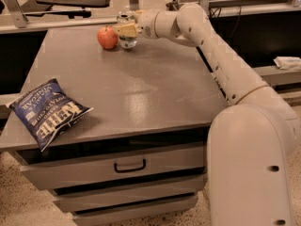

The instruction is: Move 7up can near apple

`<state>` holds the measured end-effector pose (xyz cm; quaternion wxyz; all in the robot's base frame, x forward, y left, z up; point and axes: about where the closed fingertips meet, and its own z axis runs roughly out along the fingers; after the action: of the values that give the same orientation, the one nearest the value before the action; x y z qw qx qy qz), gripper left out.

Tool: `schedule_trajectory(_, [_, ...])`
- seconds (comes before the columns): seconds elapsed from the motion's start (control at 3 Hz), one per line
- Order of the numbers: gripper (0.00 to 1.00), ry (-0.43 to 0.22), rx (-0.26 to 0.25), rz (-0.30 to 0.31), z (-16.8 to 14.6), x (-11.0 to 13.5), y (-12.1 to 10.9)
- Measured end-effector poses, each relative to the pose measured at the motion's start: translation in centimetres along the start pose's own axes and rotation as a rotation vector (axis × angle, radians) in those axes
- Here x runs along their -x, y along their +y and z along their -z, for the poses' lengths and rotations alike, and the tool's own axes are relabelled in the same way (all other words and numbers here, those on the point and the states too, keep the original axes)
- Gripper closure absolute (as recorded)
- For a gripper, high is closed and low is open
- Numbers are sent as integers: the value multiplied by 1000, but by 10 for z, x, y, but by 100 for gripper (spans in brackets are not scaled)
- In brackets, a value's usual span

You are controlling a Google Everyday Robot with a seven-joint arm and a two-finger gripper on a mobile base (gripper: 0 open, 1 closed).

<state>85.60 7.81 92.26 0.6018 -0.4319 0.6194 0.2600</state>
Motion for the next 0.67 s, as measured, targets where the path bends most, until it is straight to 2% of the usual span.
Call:
schedule_trajectory(0.33, [0, 5, 2, -5, 0, -3, -1])
schedule_trajectory(0.67, [0, 10, -1, -8, 2, -6, -2])
